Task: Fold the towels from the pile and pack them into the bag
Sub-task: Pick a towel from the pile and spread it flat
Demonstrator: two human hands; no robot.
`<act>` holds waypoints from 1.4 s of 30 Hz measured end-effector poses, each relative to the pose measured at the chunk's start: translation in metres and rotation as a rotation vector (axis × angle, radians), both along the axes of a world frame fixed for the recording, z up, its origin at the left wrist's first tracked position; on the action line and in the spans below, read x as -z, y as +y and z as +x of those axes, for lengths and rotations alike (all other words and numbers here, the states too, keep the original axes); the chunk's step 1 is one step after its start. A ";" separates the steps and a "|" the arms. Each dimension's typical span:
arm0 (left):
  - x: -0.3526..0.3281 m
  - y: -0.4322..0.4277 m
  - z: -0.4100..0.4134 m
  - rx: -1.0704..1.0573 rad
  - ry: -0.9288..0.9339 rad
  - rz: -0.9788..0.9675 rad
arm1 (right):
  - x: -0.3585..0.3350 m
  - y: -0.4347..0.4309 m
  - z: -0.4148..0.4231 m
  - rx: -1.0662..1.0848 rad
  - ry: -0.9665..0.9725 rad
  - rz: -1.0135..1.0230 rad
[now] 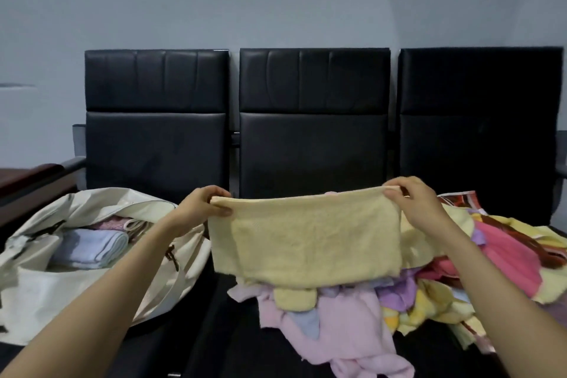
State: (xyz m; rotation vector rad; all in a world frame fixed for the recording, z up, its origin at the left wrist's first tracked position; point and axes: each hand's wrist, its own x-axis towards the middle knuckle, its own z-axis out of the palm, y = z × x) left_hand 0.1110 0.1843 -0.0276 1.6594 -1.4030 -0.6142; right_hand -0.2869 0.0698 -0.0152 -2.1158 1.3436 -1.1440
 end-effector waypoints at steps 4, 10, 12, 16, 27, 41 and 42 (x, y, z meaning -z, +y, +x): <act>-0.032 0.015 -0.014 -0.152 -0.475 -0.070 | -0.034 0.030 -0.005 0.003 0.007 -0.154; -0.061 0.046 -0.035 -0.171 -0.510 -0.095 | -0.055 0.066 -0.012 0.057 -0.034 -0.338; -0.075 0.056 -0.038 -0.131 -0.310 -0.133 | -0.063 0.073 -0.015 0.105 -0.113 -0.428; -0.088 0.069 -0.037 0.047 0.077 -0.115 | -0.064 0.073 -0.017 0.123 -0.183 -0.447; 0.033 0.039 -0.066 -0.357 -0.024 -0.194 | 0.042 0.036 0.010 0.136 -0.135 -0.104; 0.062 0.012 -0.077 -0.287 0.149 0.174 | 0.136 0.039 0.043 0.035 0.510 -0.167; 0.057 0.006 -0.090 -0.254 0.230 0.170 | 0.144 0.042 0.045 0.020 0.612 -0.257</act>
